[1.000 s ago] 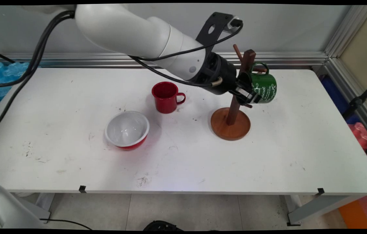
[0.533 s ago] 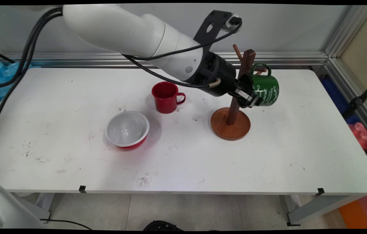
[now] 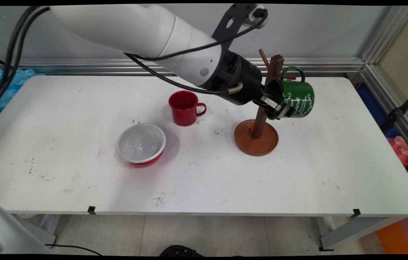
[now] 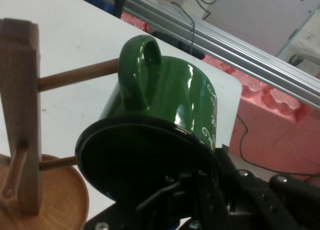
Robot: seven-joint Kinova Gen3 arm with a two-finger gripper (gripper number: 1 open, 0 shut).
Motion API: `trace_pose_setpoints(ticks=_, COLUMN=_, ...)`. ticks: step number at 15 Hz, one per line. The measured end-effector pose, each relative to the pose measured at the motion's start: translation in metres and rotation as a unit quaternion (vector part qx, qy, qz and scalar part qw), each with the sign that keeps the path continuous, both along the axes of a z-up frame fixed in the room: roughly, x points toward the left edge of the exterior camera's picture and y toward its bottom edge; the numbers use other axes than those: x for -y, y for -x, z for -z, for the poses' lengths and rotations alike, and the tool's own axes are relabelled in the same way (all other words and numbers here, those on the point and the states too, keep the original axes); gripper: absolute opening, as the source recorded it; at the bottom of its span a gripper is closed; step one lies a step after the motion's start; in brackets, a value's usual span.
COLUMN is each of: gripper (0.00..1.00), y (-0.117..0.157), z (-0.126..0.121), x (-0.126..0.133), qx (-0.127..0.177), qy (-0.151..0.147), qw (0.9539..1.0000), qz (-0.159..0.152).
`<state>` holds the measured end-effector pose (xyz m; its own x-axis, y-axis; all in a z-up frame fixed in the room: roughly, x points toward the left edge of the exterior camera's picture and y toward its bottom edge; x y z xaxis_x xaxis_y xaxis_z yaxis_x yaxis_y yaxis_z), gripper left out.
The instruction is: Place the picked object on the table
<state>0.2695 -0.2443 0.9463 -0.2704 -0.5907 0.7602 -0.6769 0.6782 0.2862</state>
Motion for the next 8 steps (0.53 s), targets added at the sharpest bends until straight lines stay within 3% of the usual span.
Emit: trace_pose_setpoints(ticks=8, gripper=0.0, y=-0.021, z=-0.018, x=-0.013, qx=0.009, qy=0.002, qw=0.9999, qz=0.011)
